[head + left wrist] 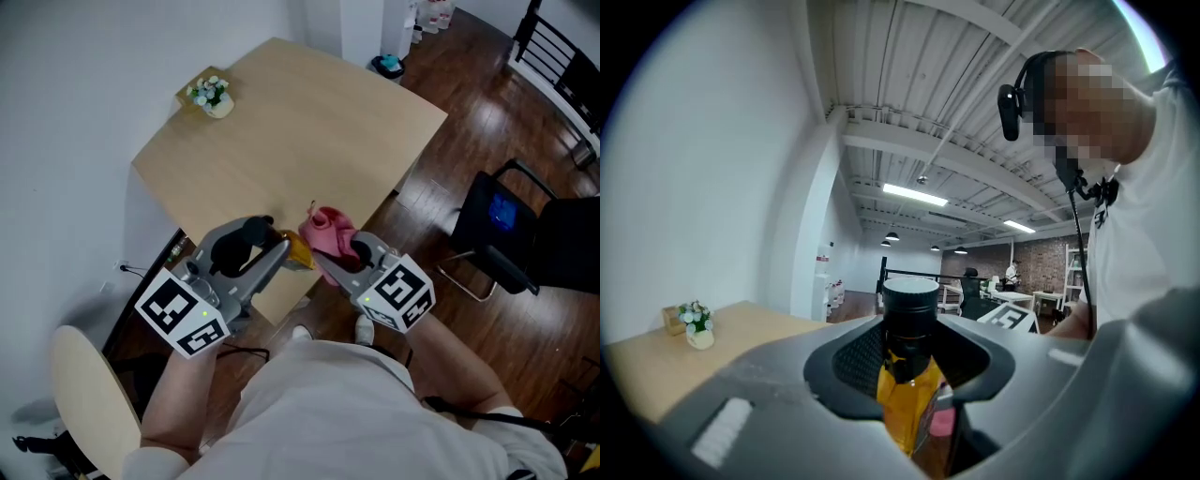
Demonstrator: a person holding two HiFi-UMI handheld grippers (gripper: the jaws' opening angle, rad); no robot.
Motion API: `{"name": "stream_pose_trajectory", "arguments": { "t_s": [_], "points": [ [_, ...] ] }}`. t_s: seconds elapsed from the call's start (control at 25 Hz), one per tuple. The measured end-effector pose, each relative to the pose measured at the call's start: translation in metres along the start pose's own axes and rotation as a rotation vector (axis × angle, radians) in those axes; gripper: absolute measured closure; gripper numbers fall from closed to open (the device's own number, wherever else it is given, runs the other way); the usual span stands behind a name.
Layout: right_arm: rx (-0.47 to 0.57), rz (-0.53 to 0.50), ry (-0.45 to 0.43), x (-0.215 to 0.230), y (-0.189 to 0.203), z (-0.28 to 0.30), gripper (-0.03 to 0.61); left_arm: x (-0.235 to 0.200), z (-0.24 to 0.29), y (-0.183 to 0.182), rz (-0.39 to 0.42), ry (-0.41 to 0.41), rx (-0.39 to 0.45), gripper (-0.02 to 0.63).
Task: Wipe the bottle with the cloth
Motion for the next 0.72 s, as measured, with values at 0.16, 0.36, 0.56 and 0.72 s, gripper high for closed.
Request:
{"name": "stream_pose_trajectory", "arguments": {
  "t_s": [0.16,0.36,0.56,0.72],
  "points": [
    [-0.101,0.08,0.027,-0.004,0.034,0.026,0.505,-0.02,-0.015,-0.006,-0.031,0.029,0.026,0.459],
    [-0.182,0.133,0.078,-0.011,0.06,0.014,0.505,-0.04,-0.007,-0.009,-0.06,0.036,0.046,0.459],
    [-0.168,0.157,0.158,-0.008,0.062,-0.035,0.505,-0.053,0.023,0.004,-0.028,-0.054,0.022,0.457],
    [-0.166,0.173,0.215,0.0,0.062,-0.071,0.505,-0.068,0.056,0.029,-0.005,-0.14,-0.009,0.458]
  ]
}}
Point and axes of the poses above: the fingertips, and each gripper's own axes: z forward along the fingers, x to its right, y out of its underside, the point moved 10 cm from there along -z, backward along the fingers, and after that the axes turned 6 degrees about -x, right-handed, at the moved point
